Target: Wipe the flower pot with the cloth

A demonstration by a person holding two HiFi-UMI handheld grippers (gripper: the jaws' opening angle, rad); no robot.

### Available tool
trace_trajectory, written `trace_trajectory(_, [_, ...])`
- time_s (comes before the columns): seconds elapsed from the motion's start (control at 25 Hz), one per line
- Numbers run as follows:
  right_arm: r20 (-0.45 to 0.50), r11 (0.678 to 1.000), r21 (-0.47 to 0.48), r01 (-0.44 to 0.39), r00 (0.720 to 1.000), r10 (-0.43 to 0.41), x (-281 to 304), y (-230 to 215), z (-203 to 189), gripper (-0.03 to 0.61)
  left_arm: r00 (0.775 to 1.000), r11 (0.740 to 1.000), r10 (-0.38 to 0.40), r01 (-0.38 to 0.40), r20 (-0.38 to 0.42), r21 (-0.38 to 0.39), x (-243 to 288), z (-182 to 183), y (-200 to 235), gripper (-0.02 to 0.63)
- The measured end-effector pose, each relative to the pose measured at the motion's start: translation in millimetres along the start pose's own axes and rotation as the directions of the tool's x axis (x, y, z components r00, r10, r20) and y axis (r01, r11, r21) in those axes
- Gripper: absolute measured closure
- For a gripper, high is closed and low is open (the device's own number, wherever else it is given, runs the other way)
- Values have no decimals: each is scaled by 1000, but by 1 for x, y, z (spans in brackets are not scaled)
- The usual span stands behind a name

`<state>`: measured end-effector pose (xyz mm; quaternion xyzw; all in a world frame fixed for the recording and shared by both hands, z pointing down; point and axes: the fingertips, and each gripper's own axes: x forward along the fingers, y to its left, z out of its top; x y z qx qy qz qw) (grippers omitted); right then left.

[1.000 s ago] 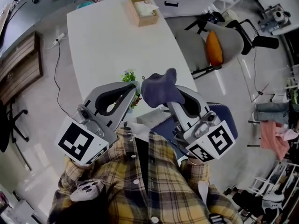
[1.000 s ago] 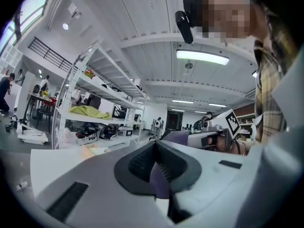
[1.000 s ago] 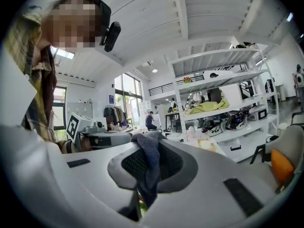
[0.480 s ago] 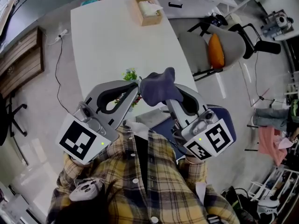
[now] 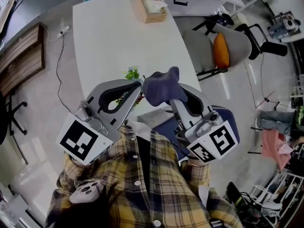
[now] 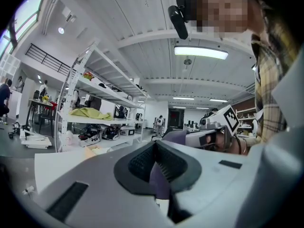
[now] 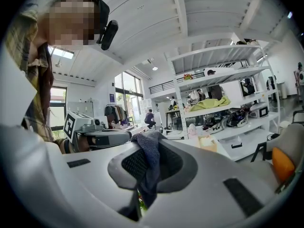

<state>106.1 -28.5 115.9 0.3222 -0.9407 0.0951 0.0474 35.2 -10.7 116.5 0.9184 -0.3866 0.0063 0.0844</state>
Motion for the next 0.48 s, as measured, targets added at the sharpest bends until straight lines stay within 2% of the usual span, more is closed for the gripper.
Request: trace_trajectory(0.48, [-4, 1000, -10, 5, 1000, -5, -6, -4, 2, 563, 1000, 1000, -8, 8, 4, 0, 1, -3, -3, 604])
